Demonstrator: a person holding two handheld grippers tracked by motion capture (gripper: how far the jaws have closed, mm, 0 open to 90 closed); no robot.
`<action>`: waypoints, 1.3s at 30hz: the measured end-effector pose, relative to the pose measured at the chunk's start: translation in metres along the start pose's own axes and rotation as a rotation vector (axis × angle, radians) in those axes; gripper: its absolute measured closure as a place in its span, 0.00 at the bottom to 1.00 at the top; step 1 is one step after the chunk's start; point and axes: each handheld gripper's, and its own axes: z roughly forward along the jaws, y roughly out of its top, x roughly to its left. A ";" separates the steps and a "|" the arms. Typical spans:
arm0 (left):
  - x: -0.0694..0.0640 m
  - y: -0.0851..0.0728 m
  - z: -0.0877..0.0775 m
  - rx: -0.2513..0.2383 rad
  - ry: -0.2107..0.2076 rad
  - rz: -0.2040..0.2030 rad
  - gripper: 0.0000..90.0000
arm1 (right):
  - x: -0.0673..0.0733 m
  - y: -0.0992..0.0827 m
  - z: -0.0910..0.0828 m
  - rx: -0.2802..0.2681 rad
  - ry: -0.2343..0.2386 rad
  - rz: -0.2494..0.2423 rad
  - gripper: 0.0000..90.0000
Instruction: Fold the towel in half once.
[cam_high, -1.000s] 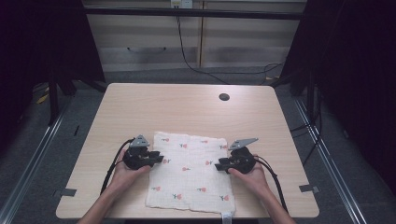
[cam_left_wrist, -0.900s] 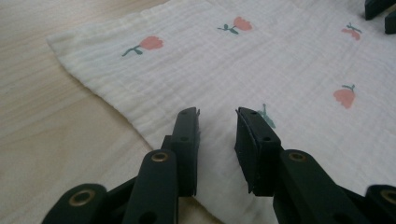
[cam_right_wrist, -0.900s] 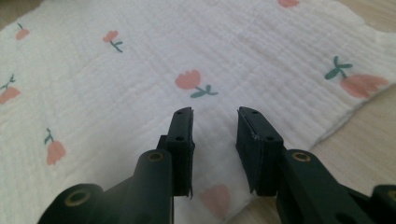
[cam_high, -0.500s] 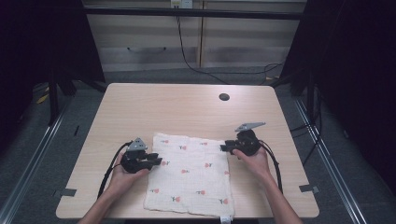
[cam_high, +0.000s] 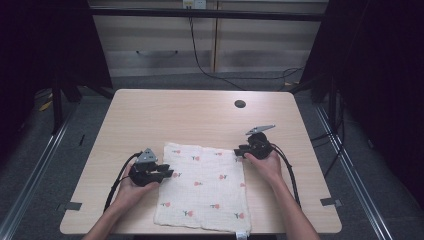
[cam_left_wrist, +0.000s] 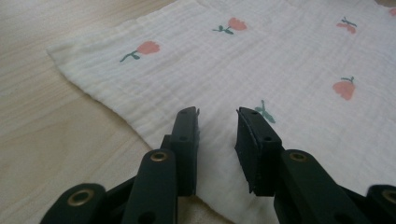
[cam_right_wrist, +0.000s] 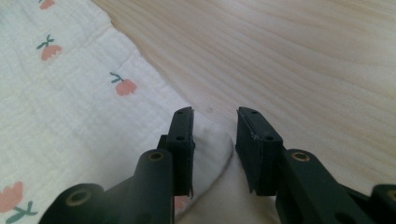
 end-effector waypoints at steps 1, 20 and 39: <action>0.000 0.000 0.000 -0.001 -0.002 -0.002 0.76 | 0.001 0.000 0.000 -0.001 -0.002 0.001 0.76; -0.002 -0.003 -0.006 0.012 -0.011 -0.020 0.76 | -0.004 0.003 -0.018 -0.128 0.082 0.055 0.96; 0.065 0.029 -0.022 -0.069 0.016 -0.189 0.70 | 0.000 0.014 -0.015 -0.141 0.093 0.035 0.96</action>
